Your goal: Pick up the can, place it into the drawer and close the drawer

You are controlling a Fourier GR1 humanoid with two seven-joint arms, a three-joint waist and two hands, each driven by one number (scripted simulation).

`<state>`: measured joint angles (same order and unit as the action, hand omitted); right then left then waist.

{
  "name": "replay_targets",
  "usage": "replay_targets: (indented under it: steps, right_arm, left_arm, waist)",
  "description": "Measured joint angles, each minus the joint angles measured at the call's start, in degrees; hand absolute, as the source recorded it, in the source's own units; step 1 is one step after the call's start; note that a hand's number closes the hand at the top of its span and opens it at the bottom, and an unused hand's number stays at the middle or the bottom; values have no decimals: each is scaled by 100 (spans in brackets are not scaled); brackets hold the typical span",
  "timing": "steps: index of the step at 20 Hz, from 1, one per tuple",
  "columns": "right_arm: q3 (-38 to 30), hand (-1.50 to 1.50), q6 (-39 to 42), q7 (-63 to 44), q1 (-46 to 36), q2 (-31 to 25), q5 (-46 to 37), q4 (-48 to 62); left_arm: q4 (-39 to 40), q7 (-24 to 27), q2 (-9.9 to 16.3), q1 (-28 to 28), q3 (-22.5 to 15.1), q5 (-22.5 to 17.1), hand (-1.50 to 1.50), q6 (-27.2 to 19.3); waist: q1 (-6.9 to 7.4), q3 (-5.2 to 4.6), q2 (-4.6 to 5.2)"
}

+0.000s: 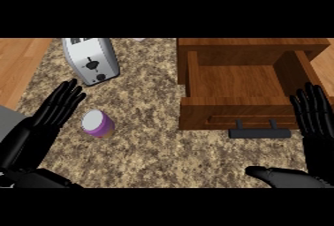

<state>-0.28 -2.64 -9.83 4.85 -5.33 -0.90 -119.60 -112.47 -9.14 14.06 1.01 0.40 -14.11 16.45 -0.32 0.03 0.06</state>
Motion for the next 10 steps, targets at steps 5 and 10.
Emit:
replay_targets:
  steps: [5,10]
  right_arm:
    - [-210,-150,149,-34,175,-63,142,21]
    - [-254,-150,282,68,526,-5,175,-137]
  left_arm:
    - [-254,-446,99,-142,195,-269,-150,171]
    - [-174,-748,88,-49,444,-492,-150,200]
  waist:
    - [22,-1,-8]
    - [22,-2,-11]
